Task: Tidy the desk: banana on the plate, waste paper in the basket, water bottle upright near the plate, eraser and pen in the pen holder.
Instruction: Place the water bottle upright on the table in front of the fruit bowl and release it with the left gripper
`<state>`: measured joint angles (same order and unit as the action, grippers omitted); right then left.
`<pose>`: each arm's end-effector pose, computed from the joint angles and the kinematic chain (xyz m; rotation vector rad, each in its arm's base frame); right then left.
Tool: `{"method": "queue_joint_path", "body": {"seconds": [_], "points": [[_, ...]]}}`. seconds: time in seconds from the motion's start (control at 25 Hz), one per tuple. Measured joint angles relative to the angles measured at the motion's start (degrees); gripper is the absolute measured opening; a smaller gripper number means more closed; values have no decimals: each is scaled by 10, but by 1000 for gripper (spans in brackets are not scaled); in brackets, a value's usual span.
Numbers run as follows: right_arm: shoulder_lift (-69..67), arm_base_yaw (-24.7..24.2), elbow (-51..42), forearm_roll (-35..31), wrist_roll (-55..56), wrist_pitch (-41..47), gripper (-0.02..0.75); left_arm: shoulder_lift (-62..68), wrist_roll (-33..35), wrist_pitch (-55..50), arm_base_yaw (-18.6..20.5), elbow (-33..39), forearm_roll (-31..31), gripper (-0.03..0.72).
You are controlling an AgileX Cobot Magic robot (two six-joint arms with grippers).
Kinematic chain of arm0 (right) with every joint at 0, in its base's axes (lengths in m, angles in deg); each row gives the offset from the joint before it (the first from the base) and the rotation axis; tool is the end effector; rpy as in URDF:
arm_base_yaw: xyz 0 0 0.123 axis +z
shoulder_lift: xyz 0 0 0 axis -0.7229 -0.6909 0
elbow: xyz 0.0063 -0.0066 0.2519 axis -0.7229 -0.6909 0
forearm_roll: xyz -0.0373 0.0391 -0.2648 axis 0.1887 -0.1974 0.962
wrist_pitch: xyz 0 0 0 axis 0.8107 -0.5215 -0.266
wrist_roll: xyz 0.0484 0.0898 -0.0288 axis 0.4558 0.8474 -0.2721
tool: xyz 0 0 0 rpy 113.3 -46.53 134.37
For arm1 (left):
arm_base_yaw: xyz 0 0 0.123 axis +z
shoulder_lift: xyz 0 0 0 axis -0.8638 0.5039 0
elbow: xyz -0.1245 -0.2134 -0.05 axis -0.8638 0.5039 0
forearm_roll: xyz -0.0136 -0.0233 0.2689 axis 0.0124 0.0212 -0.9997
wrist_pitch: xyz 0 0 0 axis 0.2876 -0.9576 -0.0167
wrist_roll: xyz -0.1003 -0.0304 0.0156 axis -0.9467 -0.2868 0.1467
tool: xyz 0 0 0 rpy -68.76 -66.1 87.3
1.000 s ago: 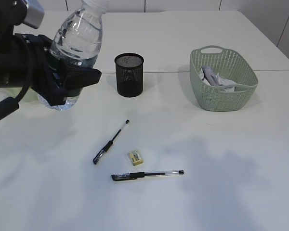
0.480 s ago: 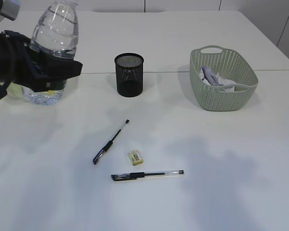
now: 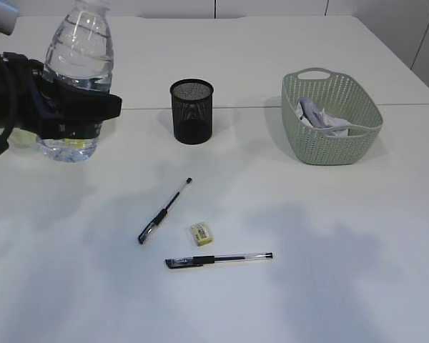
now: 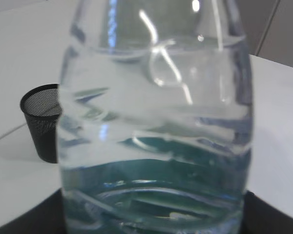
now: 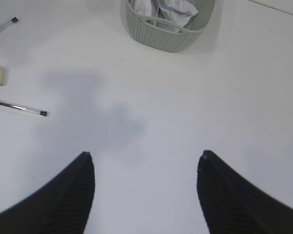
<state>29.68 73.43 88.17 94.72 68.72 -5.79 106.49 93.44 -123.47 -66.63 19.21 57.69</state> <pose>0.1971 0.0684 0.3430 -0.3738 2.3885 -0.0991 0.3171 -0.1098 0.2065 0.7735 1.7788 -0.6646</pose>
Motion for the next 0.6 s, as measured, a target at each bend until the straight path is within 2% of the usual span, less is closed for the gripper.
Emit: {"method": "queue_joint_path", "body": {"seconds": [0.28, 0.6], "points": [[0, 0, 0, 0, -2, 1, 491, 20, 32, -8, 0, 0, -1, 389], [0, 0, 0, 0, -3, 4, 491, 20, 36, -9, 0, 0, -1, 389]]}}
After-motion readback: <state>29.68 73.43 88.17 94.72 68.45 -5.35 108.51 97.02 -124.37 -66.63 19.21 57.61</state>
